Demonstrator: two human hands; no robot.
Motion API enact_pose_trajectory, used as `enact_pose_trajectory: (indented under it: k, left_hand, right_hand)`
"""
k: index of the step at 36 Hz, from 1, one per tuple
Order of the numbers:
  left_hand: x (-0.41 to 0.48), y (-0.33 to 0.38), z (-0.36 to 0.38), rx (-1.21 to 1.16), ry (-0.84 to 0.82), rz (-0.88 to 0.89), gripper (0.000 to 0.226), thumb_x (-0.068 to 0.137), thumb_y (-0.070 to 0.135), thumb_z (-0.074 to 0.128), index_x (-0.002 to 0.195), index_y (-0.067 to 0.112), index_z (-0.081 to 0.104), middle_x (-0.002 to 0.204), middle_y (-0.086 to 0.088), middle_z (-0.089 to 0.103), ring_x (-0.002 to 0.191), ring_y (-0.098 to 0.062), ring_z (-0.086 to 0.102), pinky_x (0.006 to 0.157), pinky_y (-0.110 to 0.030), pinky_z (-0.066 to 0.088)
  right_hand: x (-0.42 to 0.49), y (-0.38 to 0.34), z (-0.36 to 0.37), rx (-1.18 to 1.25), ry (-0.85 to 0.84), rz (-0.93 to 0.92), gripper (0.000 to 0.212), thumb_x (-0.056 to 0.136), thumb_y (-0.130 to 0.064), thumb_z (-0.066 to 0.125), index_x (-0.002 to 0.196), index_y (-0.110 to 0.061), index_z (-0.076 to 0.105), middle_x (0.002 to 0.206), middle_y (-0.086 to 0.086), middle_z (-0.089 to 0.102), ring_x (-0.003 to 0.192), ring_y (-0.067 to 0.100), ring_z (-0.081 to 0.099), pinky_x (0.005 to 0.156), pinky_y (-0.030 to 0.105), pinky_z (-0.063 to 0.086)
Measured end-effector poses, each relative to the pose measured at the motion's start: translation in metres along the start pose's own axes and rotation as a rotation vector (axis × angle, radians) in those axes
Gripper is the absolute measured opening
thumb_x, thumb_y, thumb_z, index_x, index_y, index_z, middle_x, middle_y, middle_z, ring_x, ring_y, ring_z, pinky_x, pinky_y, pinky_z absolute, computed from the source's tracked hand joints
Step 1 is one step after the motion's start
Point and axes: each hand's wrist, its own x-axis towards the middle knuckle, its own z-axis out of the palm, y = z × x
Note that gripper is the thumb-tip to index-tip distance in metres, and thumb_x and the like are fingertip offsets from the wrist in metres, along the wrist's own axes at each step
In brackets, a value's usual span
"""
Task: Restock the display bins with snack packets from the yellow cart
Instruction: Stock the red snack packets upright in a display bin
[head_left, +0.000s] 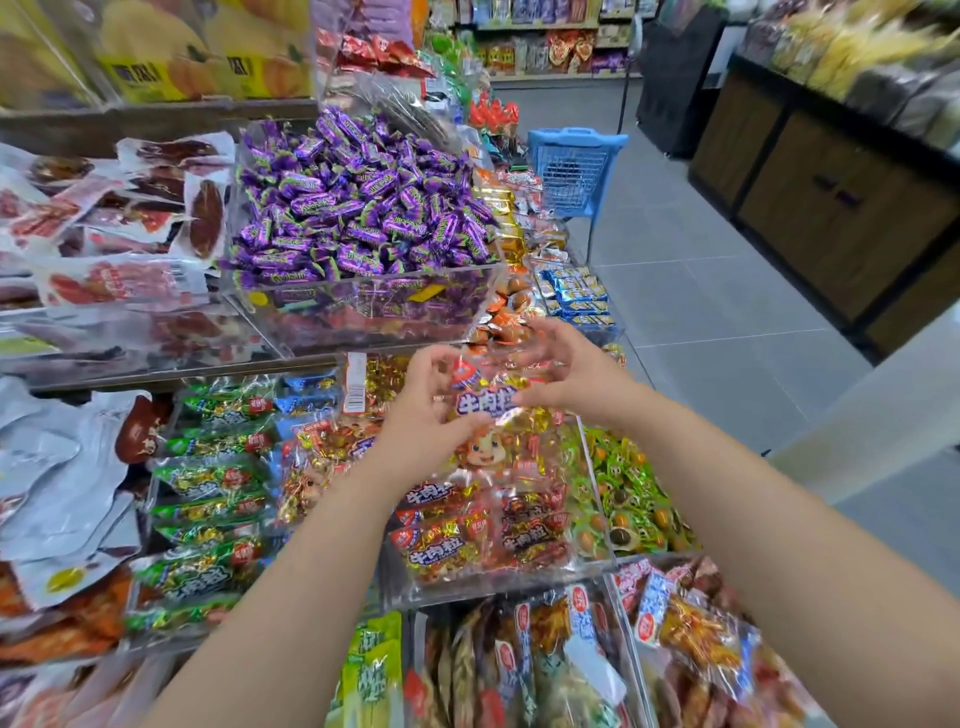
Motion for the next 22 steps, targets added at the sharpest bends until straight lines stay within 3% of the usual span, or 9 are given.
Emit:
enact_pose_trajectory:
  k: [3,5,7,9,12,15,18,20,22]
  left_hand:
    - [0.0,-0.003,0.016,-0.024,-0.021,0.015,0.075,0.073,-0.005,0.077,0.107,0.047,0.035,0.098,0.005,0.06,0.073,0.001,0.068,0.062,-0.014,0.052]
    - [0.0,-0.002,0.025,0.014,-0.065,0.0,0.072,0.072,-0.003,0.079,0.109,0.04,0.035,0.097,0.004,0.058,0.075,-0.001,0.068,0.067,-0.019,0.054]
    - [0.0,0.0,0.027,0.086,-0.114,-0.05,0.071,0.073,0.01,0.081,0.116,0.04,0.034,0.099,0.005,0.056,0.087,-0.007,0.065,0.081,-0.027,0.055]
    - [0.002,0.0,0.022,0.214,-0.076,-0.038,0.065,0.074,0.031,0.08,0.123,0.038,0.038,0.104,0.008,0.056,0.099,-0.006,0.059,0.087,-0.027,0.049]
    - [0.013,-0.004,0.0,0.728,0.119,0.081,0.057,0.08,0.052,0.066,0.131,0.031,0.049,0.13,0.003,0.054,0.127,-0.018,0.045,0.101,-0.036,0.039]
    - [0.022,-0.017,-0.022,1.239,0.081,-0.132,0.08,0.082,0.072,0.047,0.145,0.025,0.037,0.157,-0.008,0.024,0.147,-0.033,0.005,0.115,-0.056,0.009]
    - [0.023,-0.03,-0.032,1.242,0.012,-0.392,0.091,0.08,0.082,0.031,0.151,0.028,0.019,0.161,-0.012,-0.001,0.146,-0.041,-0.01,0.111,-0.065,-0.001]
    - [0.021,-0.034,-0.035,1.187,0.003,-0.421,0.09,0.08,0.083,0.027,0.152,0.03,0.016,0.161,-0.011,-0.004,0.146,-0.041,-0.007,0.11,-0.067,0.003]
    - [0.02,-0.033,-0.035,1.136,0.033,-0.407,0.087,0.081,0.083,0.024,0.15,0.03,0.022,0.161,-0.012,-0.001,0.147,-0.04,-0.002,0.112,-0.065,0.007]
  right_hand:
    - [-0.008,0.0,-0.004,-0.446,-0.057,-0.116,0.07,0.064,-0.033,0.085,0.127,-0.027,0.055,0.11,-0.01,0.06,0.105,0.011,0.056,0.093,0.029,0.047]
    - [-0.013,0.0,-0.004,-0.613,-0.113,-0.124,0.06,0.067,-0.037,0.082,0.121,-0.023,0.059,0.104,-0.011,0.06,0.096,0.009,0.054,0.082,0.021,0.044]
    - [-0.015,0.003,-0.006,-0.672,-0.158,-0.097,0.049,0.071,-0.034,0.079,0.113,-0.021,0.058,0.096,-0.013,0.059,0.091,0.012,0.055,0.072,0.019,0.042]
    - [-0.015,0.01,-0.013,-0.73,-0.149,-0.053,0.051,0.074,-0.03,0.077,0.119,-0.019,0.056,0.11,-0.005,0.061,0.102,0.019,0.056,0.082,0.026,0.045]
    - [-0.015,0.021,-0.017,-0.838,-0.106,0.019,0.064,0.079,-0.027,0.072,0.137,-0.023,0.044,0.136,0.001,0.052,0.12,0.022,0.05,0.093,0.028,0.04]
    - [-0.008,0.029,-0.003,-1.051,-0.174,0.03,0.054,0.085,-0.025,0.063,0.135,-0.02,0.043,0.131,0.005,0.055,0.114,0.025,0.054,0.077,0.031,0.043]
    - [0.002,0.033,0.016,-1.139,-0.193,0.001,0.049,0.087,-0.021,0.056,0.134,-0.022,0.044,0.127,0.004,0.058,0.112,0.026,0.056,0.078,0.033,0.048]
    - [0.01,0.034,0.024,-1.144,-0.178,-0.013,0.049,0.089,-0.02,0.054,0.136,-0.025,0.044,0.127,0.004,0.058,0.113,0.027,0.056,0.083,0.036,0.05]
    - [0.017,0.034,0.03,-1.174,-0.148,-0.036,0.045,0.089,-0.02,0.054,0.133,-0.024,0.045,0.122,0.008,0.061,0.11,0.029,0.057,0.077,0.035,0.048]
